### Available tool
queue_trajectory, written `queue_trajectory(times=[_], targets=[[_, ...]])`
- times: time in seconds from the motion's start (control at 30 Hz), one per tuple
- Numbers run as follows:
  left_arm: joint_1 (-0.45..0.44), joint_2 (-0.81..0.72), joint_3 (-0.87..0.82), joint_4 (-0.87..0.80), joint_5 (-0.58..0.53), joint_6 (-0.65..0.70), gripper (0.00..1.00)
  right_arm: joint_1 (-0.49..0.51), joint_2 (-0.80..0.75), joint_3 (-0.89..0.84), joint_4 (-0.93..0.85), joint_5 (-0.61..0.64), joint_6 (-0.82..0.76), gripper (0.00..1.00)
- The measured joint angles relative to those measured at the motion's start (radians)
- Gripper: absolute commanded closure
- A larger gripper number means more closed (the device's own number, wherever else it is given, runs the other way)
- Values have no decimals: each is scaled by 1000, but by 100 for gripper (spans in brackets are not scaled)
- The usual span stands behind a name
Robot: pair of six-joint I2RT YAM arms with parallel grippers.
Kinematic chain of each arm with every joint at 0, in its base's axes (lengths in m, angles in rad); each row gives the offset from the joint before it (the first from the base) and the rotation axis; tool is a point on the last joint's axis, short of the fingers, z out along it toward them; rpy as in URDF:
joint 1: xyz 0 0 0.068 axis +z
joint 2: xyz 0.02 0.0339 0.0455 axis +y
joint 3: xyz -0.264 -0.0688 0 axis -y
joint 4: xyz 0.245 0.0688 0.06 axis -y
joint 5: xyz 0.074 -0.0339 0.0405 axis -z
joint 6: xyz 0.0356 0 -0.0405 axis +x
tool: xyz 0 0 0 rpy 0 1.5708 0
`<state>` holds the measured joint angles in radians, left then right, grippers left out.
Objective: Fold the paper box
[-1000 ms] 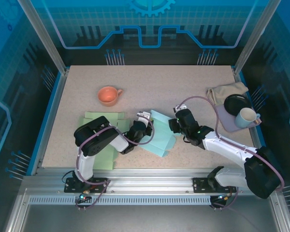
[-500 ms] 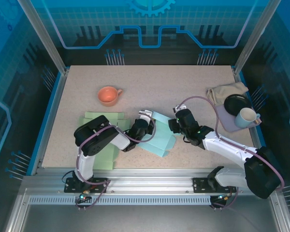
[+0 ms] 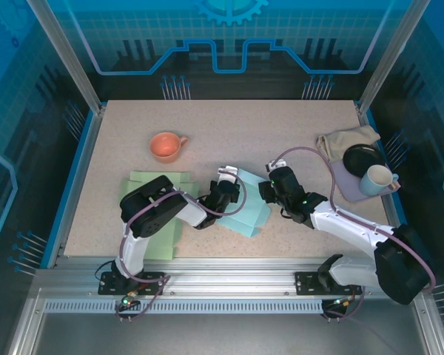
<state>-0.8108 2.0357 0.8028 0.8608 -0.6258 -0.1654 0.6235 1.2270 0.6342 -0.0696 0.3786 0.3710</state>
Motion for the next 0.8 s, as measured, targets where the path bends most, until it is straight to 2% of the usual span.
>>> queue_trajectory(times=[0.1,0.3,0.4,0.6,0.8], targets=[[0,-1,-2,0,0,-16,77,0,0,0,0,-1,0,55],[10,-50,-60,-27,28,-19,63,6,3,0,1,-8,0,55],[13,-101,-107,-32,56,-17,59,6,4,0,3,-8,0,55],[14,-209,-205,-9,116,-13,58,6,7,1,5,-5,0,55],[18,-238,-251,5,140,24,59,7,6,1,4,-5,-1,55]])
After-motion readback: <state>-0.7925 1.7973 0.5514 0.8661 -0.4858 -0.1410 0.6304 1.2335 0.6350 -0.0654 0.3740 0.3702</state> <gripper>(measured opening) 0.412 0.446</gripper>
